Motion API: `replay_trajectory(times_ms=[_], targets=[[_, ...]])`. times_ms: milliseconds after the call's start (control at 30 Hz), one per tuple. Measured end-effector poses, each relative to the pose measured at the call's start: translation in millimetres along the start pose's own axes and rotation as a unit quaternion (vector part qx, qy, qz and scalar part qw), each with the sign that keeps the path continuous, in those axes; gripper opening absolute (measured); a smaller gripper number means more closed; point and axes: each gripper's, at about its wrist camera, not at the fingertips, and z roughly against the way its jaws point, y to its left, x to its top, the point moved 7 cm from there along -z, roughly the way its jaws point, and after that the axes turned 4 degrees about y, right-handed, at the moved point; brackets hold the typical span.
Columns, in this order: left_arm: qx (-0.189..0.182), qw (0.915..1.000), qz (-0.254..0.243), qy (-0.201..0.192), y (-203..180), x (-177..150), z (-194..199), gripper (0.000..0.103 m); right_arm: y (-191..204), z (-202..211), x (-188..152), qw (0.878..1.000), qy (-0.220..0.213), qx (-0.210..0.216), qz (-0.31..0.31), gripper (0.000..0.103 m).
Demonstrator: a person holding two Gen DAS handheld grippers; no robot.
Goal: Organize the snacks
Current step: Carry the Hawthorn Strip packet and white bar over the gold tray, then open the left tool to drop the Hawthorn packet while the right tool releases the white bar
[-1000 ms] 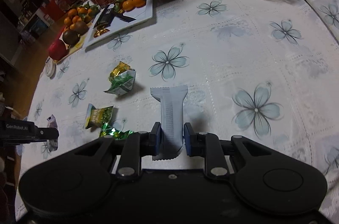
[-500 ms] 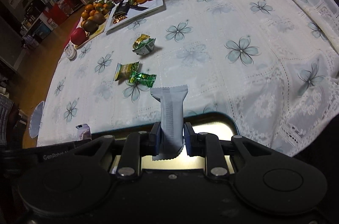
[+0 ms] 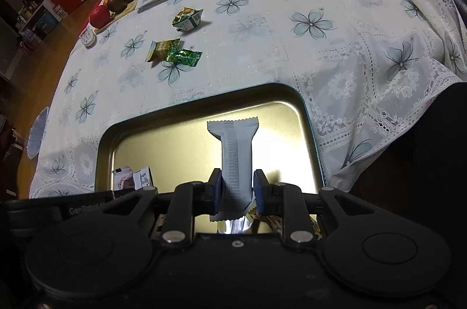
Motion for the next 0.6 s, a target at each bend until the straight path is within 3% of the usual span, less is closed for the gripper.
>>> replay_trajectory(times_ms=[167,433,600], targets=[[0.002,0.9999,0.007,-0.011,7,15,5,0.027,0,-4,3,1.0,0.005,-0.004,-0.004,0.024],[0.014,0.9994,-0.026,-0.018,-8,32,3,0.028,3,-9,13,1.0,0.009,0.0,-0.004,0.024],[0.002,0.9992,-0.037,-0.017,-20,33,4,0.035,1,-11,15,1.0,0.009,-0.001,-0.011,0.025]])
